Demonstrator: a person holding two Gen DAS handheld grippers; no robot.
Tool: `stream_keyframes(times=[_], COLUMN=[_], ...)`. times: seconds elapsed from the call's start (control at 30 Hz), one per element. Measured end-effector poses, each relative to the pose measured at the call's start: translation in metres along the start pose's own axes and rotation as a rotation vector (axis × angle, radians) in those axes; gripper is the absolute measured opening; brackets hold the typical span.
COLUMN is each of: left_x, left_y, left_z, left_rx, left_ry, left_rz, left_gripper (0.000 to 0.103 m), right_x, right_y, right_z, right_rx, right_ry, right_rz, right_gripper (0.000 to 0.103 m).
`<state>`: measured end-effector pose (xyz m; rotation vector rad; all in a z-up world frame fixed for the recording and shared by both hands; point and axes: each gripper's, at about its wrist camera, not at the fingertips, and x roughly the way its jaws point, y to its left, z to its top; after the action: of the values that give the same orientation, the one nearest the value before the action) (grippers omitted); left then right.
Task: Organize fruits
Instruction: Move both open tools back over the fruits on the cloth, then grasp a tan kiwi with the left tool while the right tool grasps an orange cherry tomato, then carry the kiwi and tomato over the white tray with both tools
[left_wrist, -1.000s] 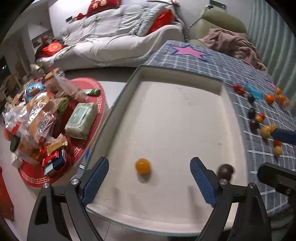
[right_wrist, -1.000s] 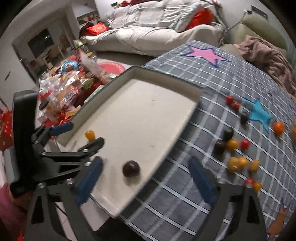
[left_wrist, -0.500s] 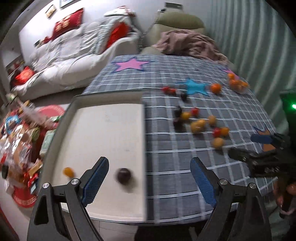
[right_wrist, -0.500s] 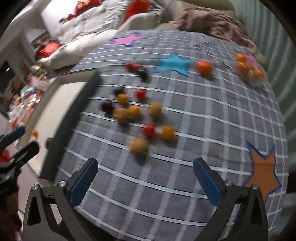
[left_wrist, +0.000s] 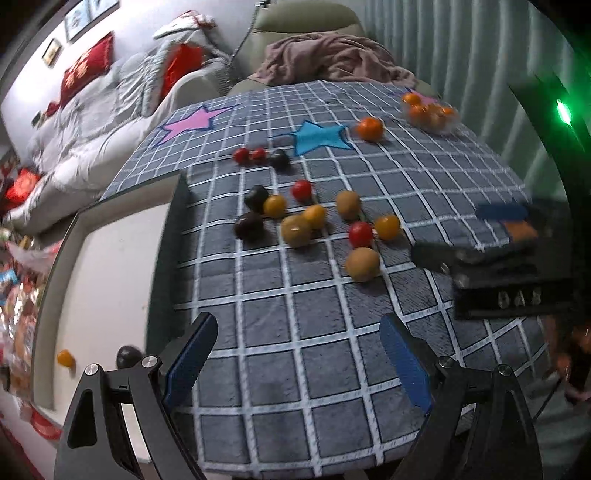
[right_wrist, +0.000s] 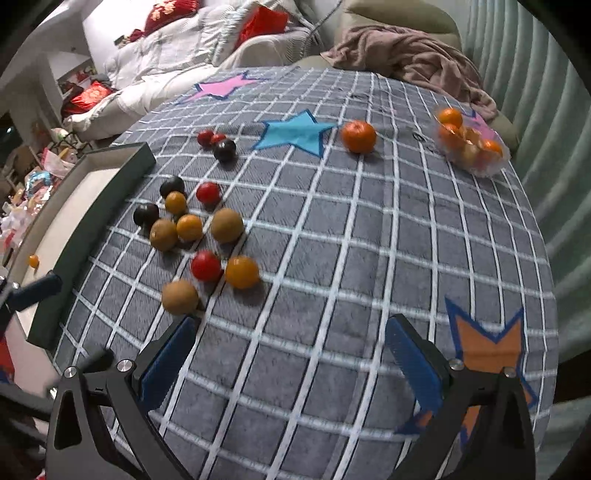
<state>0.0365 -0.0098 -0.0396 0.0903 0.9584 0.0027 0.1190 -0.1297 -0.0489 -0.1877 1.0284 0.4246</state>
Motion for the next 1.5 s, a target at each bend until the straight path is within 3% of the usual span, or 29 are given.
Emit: stream_keyframes(times=[0.07,0.2,0.43,0.5,0.53,0.63,0.73,0.8,0.93,1.23,1.5], left_x=[0.003,0.011,0.026,0.03,0.032,0.038,0.047,0.051,0.053,0.04,0.007], left_y=[-0.006,-0.012,-0.024,-0.029,-0.031,-0.035,-0.036,-0.032,-0.03,-0.016,0.018], left_z=[0.001,0.008,0.02,0.021,0.022,0.026,0.03,0.032,0.035,0.029,0.027], left_rx=[0.02,0.03,0.065,0.072,0.073,0.064,0.046,0.005,-0.035,-0.097,-0.158], left_ry=[-0.004,-0.015,-0.008,-0.008,-0.007,0.002,0.037,0.047,0.056,0.071,0.026], left_rz=[0.004,0.013,0.023,0.025,0.025,0.022,0.008,-0.011,-0.073,-0.091,-0.091], left_gripper=[0.09,0.09,0.09,0.09,0.09,0.088,0.07,0.065,0.03,0.03,0.03], right_x=[0.005,0.018,0.031,0.03,0.03,0.028,0.025,0.023,0.019,0.002,-0.014], right_y=[0.001,0.008,0.024,0.028,0.027,0.016,0.0,-0.009,-0.017,-0.017,0.0], right_z=[0.005,0.013,0.016,0.016,0.016,0.015,0.013,0.011,0.005,-0.004,0.003], right_rx=[-0.016,-0.065,-0.192,-0.227,-0.231,-0.183,-0.114,-0.082,-0.055,-0.015,-0.02], right_ry=[0.001,0.025,0.034,0.033,0.033,0.028,0.028,0.03,0.03,0.024,0.009], right_rz=[0.027,0.062,0.098,0.092,0.095,0.117,0.141,0.146,0.147,0.181,0.205], right_gripper=[0.098,0.069,0.05,0.027,0.023,0.023,0.023,0.023,0.023,0.023,0.023])
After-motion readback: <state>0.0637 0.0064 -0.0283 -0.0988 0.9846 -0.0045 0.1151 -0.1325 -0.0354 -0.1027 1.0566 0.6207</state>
